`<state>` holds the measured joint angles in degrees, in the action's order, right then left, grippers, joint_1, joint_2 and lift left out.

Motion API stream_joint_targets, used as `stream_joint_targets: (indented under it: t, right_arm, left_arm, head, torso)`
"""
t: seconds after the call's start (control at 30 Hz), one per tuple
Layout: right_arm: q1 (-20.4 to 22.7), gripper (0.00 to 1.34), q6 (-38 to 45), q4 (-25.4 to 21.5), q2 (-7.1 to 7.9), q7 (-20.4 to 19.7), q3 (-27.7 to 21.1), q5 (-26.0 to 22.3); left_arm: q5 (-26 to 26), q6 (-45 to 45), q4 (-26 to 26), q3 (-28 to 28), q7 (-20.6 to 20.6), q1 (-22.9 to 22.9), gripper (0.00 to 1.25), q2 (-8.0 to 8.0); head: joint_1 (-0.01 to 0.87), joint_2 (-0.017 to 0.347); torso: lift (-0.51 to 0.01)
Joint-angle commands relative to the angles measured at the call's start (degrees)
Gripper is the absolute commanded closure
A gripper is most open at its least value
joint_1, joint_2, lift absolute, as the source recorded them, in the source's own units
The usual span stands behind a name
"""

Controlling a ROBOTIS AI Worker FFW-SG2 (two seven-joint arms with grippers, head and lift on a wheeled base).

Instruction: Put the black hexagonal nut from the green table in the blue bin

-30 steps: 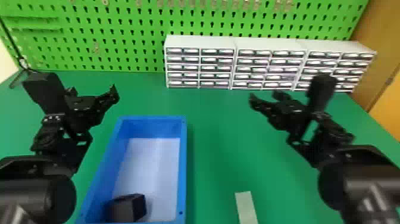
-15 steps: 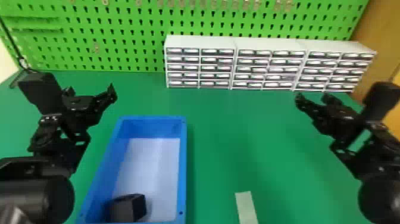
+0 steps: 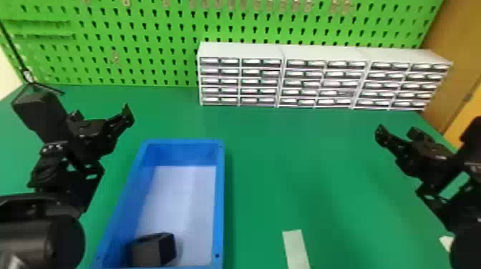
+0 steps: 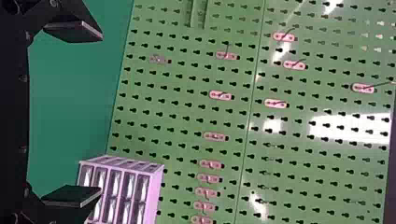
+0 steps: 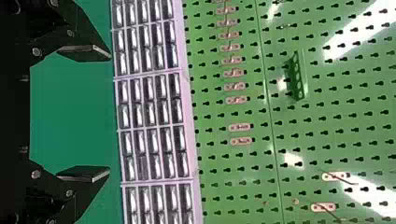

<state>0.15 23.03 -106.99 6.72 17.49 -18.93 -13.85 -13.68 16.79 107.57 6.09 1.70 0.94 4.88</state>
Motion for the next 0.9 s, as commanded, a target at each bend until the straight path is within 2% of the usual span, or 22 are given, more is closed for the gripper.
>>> stream_joint_targets:
  t: [0.0, 0.1, 0.57, 0.87]
  right_arm:
    - [-0.6, 0.41, -0.3, 1.4, 0.93, 0.4, 0.7, -1.2]
    - [-1.1, 0.41, -0.3, 1.7, 1.46, 0.4, 1.3, -0.9]
    - [-2.8, 0.41, 0.0, 2.9, 1.46, 0.4, 2.4, 0.0]
    - [-2.4, 0.41, 0.0, 3.1, 0.75, 0.4, 3.5, 0.0]
  left_arm:
    - [-0.2, 0.0, -0.1, 0.3, 0.0, -0.2, 0.13, -0.05]
    - [-0.2, 0.0, -0.1, 0.5, 0.0, -0.2, 0.13, -0.23]
    - [-0.1, -0.3, -0.1, 0.9, 0.0, -0.4, 0.13, -0.93]
    - [0.1, -0.3, -0.1, 0.3, 0.0, -0.7, 0.13, -0.93]
  head:
    - [0.692, 0.008]
    - [0.692, 0.008]
    - [0.692, 0.008]
    - [0.692, 0.008]
  torso:
    - [-0.097]
    - [-0.097]
    - [-0.097]
    - [-0.097]
